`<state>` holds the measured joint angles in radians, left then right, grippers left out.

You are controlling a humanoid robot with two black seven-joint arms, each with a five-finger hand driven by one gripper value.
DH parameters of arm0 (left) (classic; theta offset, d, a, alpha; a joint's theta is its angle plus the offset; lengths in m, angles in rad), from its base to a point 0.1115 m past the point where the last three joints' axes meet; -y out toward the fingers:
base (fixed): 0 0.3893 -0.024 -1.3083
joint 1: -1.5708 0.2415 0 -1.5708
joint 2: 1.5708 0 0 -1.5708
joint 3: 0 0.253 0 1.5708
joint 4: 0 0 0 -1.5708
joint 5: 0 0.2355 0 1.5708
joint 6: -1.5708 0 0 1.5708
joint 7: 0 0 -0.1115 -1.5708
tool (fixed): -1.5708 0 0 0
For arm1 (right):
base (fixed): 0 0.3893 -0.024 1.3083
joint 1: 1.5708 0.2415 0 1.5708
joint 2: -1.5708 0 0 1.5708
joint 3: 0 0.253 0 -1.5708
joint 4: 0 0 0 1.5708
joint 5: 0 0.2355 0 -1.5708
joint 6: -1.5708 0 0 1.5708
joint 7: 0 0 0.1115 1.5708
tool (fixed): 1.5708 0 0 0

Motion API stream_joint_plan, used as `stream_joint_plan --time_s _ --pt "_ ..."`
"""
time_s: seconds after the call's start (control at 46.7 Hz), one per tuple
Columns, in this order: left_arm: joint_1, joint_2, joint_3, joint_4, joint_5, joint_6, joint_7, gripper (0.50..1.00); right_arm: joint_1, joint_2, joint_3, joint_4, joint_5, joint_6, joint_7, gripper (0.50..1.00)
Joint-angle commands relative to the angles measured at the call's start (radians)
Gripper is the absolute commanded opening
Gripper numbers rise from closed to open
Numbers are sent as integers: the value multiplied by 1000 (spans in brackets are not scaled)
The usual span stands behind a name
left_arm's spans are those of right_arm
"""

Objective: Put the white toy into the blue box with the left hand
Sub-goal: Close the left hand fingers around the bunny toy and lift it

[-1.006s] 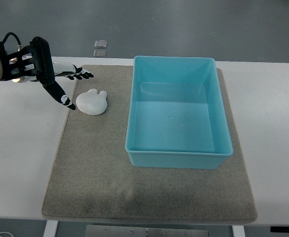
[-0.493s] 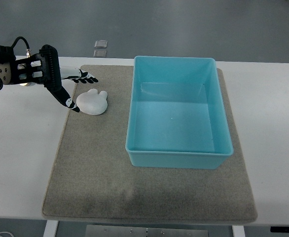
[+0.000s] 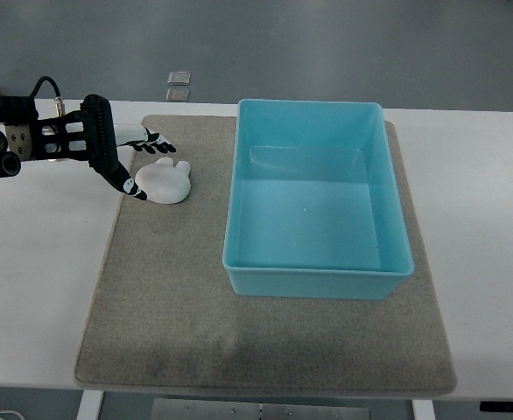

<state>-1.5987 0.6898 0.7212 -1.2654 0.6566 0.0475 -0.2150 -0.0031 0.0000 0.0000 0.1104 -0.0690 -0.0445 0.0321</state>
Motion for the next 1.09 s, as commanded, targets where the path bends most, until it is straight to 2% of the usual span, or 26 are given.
stream_joint_plan --time_s 0.0,0.343,0.557,0.685,0.792,0.835,0.964,1.071 --pt "9 -7 0 8 0 9 -4 904 0 0 0 0 0 0 0 936" --pt "48 -29 -3 17 0 78 -17 902 0 0 0 0 0 0 0 936" --pt "68 -39 -3 20 0 86 -23 896 0 0 0 0 -2 0 0 936" --pt "71 -41 -2 21 0 84 -24 844 0 0 0 0 0 0 0 936" --pt "77 -42 -2 21 0 84 -23 746 0 0 0 0 -2 0 0 936" --pt "78 -42 -2 29 0 86 -21 726 0 0 0 0 0 0 0 936" --pt "101 -70 -5 58 -2 86 -17 615 0 0 0 0 0 0 0 936" --pt "109 -73 -6 69 -2 86 -17 500 0 0 0 0 0 0 0 936"
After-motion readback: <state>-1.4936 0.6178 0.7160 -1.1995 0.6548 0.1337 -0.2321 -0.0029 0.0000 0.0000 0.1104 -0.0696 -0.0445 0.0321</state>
